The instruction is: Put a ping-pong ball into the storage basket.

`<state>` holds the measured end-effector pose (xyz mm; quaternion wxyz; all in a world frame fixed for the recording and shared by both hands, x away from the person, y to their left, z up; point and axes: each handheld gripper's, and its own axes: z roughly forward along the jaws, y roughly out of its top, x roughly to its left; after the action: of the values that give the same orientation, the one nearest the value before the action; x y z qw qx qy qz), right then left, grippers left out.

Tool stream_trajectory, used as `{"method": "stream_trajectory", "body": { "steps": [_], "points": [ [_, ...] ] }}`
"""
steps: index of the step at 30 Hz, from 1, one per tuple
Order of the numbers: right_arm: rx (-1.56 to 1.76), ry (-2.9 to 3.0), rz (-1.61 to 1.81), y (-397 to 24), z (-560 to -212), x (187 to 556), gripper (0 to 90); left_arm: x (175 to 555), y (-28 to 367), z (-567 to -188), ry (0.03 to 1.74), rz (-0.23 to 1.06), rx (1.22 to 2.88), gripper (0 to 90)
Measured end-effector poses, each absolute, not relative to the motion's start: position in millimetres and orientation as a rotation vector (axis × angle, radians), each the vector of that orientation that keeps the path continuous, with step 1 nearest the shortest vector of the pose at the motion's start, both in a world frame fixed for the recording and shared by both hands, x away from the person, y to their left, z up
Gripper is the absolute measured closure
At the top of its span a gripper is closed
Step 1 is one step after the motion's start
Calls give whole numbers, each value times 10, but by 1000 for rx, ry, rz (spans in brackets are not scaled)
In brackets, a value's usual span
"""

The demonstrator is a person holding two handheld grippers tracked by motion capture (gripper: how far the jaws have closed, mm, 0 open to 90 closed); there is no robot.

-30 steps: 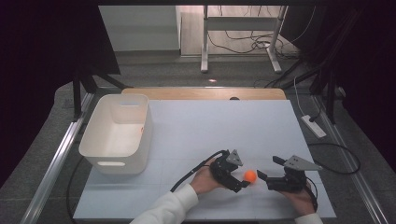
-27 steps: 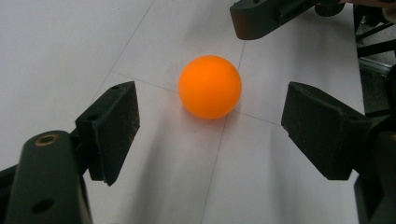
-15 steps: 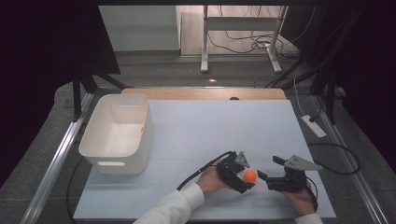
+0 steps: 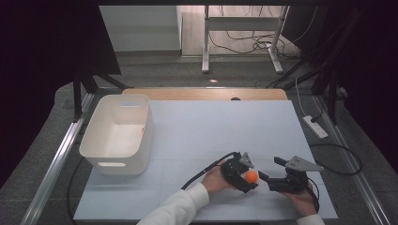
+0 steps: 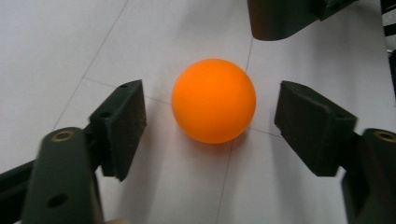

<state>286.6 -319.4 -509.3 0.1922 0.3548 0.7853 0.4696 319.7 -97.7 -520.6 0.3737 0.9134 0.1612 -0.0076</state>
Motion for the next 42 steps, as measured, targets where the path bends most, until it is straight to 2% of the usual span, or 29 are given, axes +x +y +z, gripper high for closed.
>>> {"method": "stream_trajectory", "body": {
  "steps": [3,4,7,20,42],
  "points": [
    [995,2204,1317,-3194,-5092,2863,109,3192,-975,-5199,414,-15,2336,410],
    [996,2204,1322,-3194,-5094,2862,109,3192,-974,-5198,412,-12,2331,410],
    [995,2204,1321,-3194,-5094,2861,109,3196,-965,-5184,413,-16,2310,502],
    [992,2202,1319,-3197,-5094,2855,109,3168,-881,-5104,419,5,2288,509],
    [991,2204,1306,-3192,-5099,2858,109,3137,-494,-4945,469,74,2239,509]
  ]
}}
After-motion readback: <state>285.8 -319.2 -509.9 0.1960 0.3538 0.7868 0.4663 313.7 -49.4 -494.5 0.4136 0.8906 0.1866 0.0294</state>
